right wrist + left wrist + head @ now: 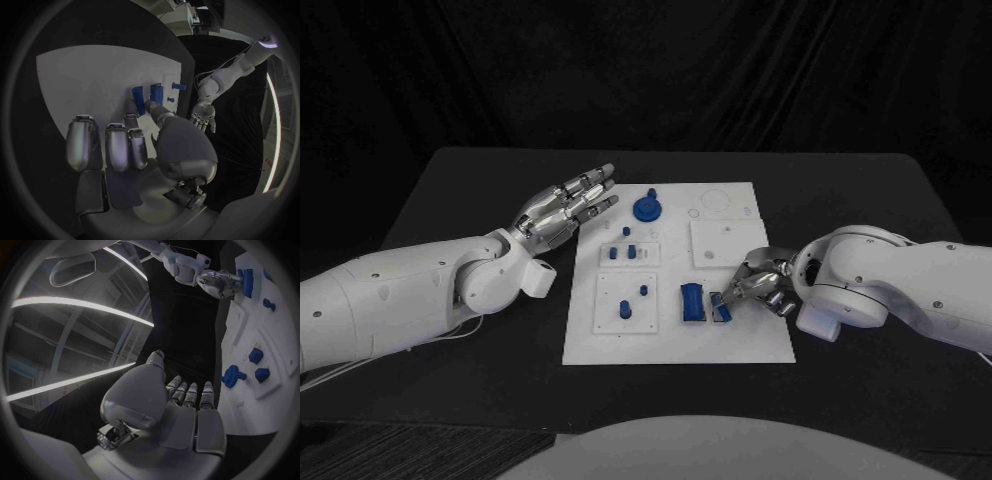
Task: Assemble the parts on the task board
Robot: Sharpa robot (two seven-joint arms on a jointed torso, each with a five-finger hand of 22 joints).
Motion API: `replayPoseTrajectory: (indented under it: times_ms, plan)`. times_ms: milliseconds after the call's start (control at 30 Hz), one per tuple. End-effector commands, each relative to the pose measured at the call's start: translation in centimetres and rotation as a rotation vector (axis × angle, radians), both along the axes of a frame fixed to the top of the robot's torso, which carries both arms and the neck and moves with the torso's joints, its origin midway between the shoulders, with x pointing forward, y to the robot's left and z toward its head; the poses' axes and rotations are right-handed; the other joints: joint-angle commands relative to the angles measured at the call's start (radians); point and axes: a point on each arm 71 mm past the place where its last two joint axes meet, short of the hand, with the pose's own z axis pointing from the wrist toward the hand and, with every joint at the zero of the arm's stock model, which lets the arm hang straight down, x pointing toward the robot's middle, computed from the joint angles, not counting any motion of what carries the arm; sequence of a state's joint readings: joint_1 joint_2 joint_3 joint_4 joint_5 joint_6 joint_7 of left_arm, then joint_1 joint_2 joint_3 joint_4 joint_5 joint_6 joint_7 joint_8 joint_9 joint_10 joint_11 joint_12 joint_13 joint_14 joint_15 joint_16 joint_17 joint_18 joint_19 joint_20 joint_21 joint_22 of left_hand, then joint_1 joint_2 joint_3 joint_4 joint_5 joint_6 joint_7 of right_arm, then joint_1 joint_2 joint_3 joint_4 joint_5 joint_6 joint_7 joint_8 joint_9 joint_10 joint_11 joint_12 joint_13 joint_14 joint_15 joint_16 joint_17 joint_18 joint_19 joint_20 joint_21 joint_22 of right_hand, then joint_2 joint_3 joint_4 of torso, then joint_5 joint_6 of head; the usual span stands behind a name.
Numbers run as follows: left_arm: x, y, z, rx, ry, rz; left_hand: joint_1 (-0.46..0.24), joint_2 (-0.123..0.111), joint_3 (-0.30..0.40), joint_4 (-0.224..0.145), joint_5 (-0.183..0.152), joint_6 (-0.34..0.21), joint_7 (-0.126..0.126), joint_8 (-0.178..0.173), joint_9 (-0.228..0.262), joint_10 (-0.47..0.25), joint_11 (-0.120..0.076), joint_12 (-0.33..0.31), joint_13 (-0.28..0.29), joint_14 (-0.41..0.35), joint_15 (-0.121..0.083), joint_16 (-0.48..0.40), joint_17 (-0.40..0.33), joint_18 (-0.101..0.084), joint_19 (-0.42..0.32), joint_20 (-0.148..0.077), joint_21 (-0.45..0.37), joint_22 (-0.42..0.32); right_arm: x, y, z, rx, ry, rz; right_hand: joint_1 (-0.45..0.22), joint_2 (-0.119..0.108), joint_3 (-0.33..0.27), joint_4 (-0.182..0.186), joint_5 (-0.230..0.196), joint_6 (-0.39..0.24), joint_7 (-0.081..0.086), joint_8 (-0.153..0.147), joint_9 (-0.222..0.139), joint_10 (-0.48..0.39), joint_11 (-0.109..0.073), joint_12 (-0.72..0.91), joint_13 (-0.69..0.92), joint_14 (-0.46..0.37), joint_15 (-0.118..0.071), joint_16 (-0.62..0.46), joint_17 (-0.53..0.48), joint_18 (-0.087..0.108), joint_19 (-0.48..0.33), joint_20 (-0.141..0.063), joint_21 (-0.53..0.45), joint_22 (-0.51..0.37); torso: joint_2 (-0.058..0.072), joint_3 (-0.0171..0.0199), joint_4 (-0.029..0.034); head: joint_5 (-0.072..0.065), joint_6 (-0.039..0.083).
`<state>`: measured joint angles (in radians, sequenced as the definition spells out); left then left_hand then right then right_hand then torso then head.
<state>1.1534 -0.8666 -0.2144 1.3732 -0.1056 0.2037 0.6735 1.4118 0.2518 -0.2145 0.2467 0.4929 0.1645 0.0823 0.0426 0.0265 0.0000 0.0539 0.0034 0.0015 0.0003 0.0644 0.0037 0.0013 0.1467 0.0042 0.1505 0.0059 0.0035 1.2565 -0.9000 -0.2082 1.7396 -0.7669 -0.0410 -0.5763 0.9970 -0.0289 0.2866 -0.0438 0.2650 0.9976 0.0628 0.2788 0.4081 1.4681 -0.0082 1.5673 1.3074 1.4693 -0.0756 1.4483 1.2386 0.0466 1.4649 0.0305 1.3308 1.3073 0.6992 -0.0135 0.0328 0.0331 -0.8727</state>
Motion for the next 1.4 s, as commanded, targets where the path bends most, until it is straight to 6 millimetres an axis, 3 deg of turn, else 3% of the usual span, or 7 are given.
replayPoseTrajectory:
  times_ms: [33, 267, 433, 867, 933, 1133, 1400]
  plan:
    - [-0.07, -0.14, 0.06, -0.017, 0.0, -0.01, 0.011, -0.003, -0.001, -0.005, 0.004, -0.001, 0.007, 0.004, 0.001, 0.0, 0.004, -0.003, -0.002, 0.0, -0.001, -0.004, -0.001, 0.019, -0.001, 0.009, -0.003, 0.001, -0.18, 0.0, -0.23, -0.022, 0.015, 0.013, -0.017, 0.001, -0.017, 0.013, -0.029, -0.009, 0.001, 0.005, 0.002, 0.103, -0.006, 0.004, 0.263, 0.047, -0.005, -0.006, -0.002, 0.011, 0.025, -0.003, -0.004, 0.186, 0.0, -0.0001, 0.0002, 0.0, 0.0]
    - [-0.1, -0.14, 0.05, -0.017, 0.002, -0.012, 0.012, -0.002, 0.0, -0.007, 0.006, -0.001, 0.008, 0.004, 0.001, 0.0, 0.004, -0.003, -0.001, 0.0, 0.0, -0.004, -0.001, 0.019, -0.001, 0.01, -0.003, 0.001, -0.14, -0.06, -0.21, -0.024, 0.006, 0.006, -0.037, 0.014, -0.038, 0.046, -0.044, -0.007, 0.001, 0.008, 0.003, 0.103, -0.006, 0.004, 0.263, 0.047, -0.005, -0.007, -0.004, 0.011, 0.025, -0.002, -0.007, 0.186, 0.0, 0.0, -0.0001, 0.0, 0.0]
    - [-0.11, -0.12, 0.04, -0.016, 0.003, -0.012, 0.015, -0.002, 0.002, -0.01, 0.01, -0.001, 0.008, 0.005, 0.001, 0.0, 0.005, -0.003, -0.001, 0.0, 0.001, -0.004, -0.001, 0.02, -0.001, 0.011, -0.003, 0.001, -0.14, -0.06, -0.2, -0.022, 0.002, 0.003, -0.052, 0.032, -0.047, 0.073, -0.021, -0.001, -0.002, 0.012, 0.004, 0.103, -0.008, 0.004, 0.263, 0.047, -0.007, -0.006, -0.004, 0.012, 0.025, -0.003, -0.007, 0.186, 0.0, -0.0003, 0.0003, -0.001, 0.0]
    - [-0.11, -0.13, 0.03, -0.016, 0.006, -0.015, 0.02, -0.002, 0.005, -0.018, 0.017, 0.001, 0.009, 0.006, 0.001, 0.0, 0.006, -0.003, -0.001, 0.0, 0.002, -0.004, -0.001, 0.02, -0.001, 0.013, -0.003, 0.001, -0.06, -0.16, -0.04, -0.01, -0.022, -0.022, -0.058, 0.048, -0.051, 0.096, 0.002, 0.024, -0.012, 0.03, 0.014, 0.103, -0.016, 0.004, 0.263, 0.047, -0.012, -0.005, -0.002, 0.012, 0.025, -0.007, -0.007, 0.186, 0.0, 0.0004, -0.0004, 0.003, 0.0]
    - [-0.11, -0.14, 0.02, -0.015, 0.006, -0.015, 0.021, -0.002, 0.007, -0.02, 0.019, 0.001, 0.009, 0.006, 0.001, 0.001, 0.006, -0.003, -0.001, 0.0, 0.002, -0.004, -0.001, 0.02, -0.001, 0.013, -0.003, 0.001, -0.06, -0.22, 0.01, -0.007, -0.028, -0.029, -0.056, 0.049, -0.058, 0.104, 0.008, 0.068, -0.034, 0.076, 0.051, 0.103, -0.033, 0.004, 0.263, 0.048, -0.027, -0.003, 0.002, 0.012, 0.026, -0.018, -0.006, 0.187, 0.0, 0.0007, -0.0004, 0.003, 0.0]
    - [-0.1, -0.15, 0.0, -0.015, 0.007, -0.016, 0.022, -0.002, 0.008, -0.022, 0.02, 0.001, 0.01, 0.006, 0.001, 0.001, 0.006, -0.003, -0.001, 0.0, 0.003, -0.004, -0.001, 0.02, -0.001, 0.013, -0.003, 0.001, -0.04, -0.38, 0.1, -0.001, -0.039, -0.044, -0.048, 0.046, -0.067, 0.123, 0.009, 0.057, -0.051, 0.15, 0.143, 0.103, -0.05, 0.004, 0.263, 0.049, -0.041, -0.003, 0.003, 0.011, 0.028, -0.035, -0.004, 0.187, 0.0, 0.0004, 0.0, 0.003, 0.0]
    - [-0.1, -0.12, -0.03, -0.015, 0.009, -0.017, 0.023, -0.001, 0.008, -0.024, 0.021, 0.001, 0.01, 0.006, 0.001, 0.001, 0.006, -0.003, -0.001, 0.0, 0.003, -0.004, -0.001, 0.02, -0.001, 0.013, -0.003, 0.001, -0.04, -0.65, 0.17, 0.002, -0.047, -0.056, -0.045, 0.044, -0.069, 0.127, 0.01, 0.042, -0.051, 0.166, 0.168, 0.103, -0.052, 0.004, 0.263, 0.049, -0.043, -0.003, 0.002, 0.011, 0.028, -0.037, -0.005, 0.187, -0.001, 0.0008, 0.0003, 0.003, 0.0]
